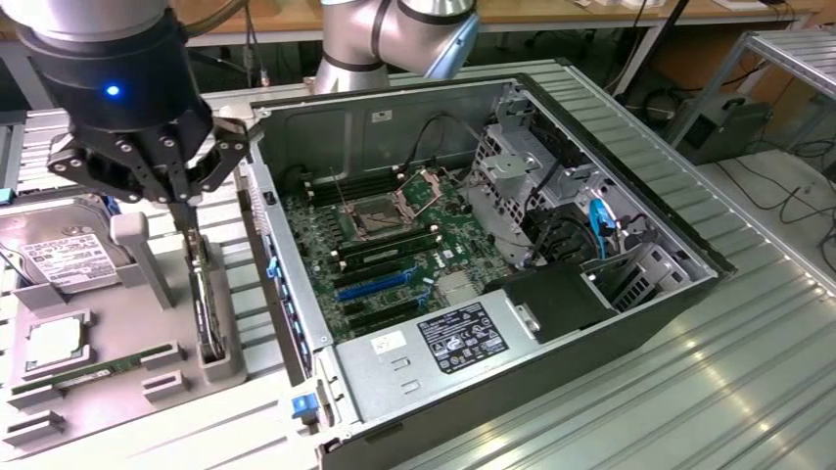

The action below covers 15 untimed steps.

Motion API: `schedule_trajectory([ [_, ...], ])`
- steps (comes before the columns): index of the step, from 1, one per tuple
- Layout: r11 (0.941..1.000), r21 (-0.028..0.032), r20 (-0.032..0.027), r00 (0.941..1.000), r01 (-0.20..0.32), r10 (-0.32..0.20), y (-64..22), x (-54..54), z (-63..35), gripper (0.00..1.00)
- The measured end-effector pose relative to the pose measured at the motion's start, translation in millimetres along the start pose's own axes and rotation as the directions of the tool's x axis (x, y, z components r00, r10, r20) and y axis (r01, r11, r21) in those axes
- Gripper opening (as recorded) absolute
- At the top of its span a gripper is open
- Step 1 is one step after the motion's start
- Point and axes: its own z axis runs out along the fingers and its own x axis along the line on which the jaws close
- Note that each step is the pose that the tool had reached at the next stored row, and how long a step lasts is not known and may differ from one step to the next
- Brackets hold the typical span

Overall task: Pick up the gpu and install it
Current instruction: 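Reach for the gpu, then pick up the gpu and move the gpu toward the slot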

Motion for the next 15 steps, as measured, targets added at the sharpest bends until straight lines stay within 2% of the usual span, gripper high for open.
schedule_trajectory([
  [15, 1.0, 0.0, -0.0001, 1.0, 0.0, 0.0, -0.2, 0.7, 0.2, 0.11],
])
